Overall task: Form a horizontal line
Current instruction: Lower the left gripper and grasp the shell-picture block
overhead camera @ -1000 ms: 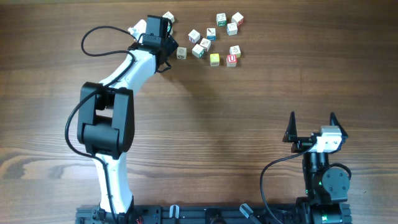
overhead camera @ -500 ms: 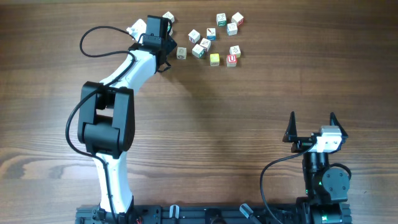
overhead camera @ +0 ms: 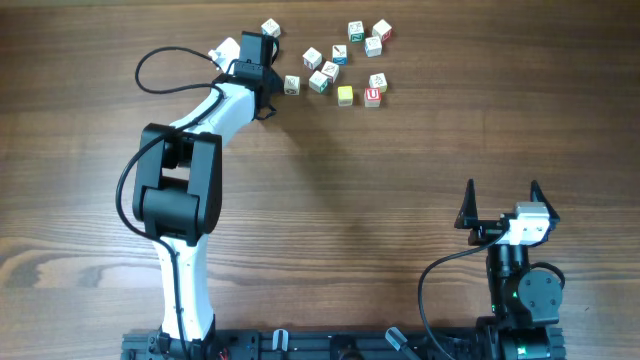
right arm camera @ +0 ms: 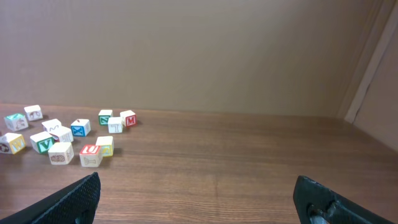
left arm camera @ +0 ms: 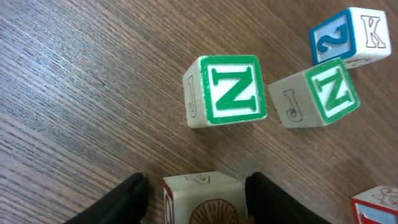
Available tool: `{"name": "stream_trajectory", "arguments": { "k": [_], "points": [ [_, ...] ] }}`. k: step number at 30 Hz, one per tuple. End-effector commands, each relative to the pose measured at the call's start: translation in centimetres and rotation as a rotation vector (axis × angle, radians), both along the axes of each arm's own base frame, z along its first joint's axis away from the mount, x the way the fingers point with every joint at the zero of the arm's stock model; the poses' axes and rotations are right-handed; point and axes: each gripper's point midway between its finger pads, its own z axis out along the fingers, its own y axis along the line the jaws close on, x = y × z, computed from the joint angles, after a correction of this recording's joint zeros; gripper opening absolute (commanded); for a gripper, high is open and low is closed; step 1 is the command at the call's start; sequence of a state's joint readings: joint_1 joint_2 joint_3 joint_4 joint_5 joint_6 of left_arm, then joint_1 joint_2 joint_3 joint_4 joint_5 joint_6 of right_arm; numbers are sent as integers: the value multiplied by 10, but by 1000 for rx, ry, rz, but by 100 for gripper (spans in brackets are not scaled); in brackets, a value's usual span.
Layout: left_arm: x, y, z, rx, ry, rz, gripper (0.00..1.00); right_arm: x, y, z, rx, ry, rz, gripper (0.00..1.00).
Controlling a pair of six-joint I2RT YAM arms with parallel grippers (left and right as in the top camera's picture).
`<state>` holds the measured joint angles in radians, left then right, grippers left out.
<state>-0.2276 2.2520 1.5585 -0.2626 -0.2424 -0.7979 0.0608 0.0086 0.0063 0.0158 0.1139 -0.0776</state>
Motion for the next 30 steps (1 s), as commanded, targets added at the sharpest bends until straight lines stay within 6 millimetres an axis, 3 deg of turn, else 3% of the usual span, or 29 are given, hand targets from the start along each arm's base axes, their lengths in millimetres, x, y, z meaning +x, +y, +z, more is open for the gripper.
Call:
{"name": "stream_trajectory", "arguments": {
  "k": [1,5,11,14,20,24,30],
  "points": [
    [-6,5,-13,59,55,-46,50,0,-3,0,-13,0,-18,100],
    [-8,5,-2,121,72,-129,45,0,-3,0,-12,0,-18,100],
    [6,5,56,197,-6,-217,41,0,-3,0,-13,0,-18,100],
    [6,5,72,194,-30,-215,41,0,-3,0,-12,0,-18,100],
    [0,10,80,236,-10,-230,42,0,-3,0,-12,0,-18,100],
    [-1,10,78,239,-4,-235,64,0,-3,0,-12,0,-18,100],
    [-1,10,75,267,8,-272,67,0,-3,0,-12,0,-18,100]
  ]
}}
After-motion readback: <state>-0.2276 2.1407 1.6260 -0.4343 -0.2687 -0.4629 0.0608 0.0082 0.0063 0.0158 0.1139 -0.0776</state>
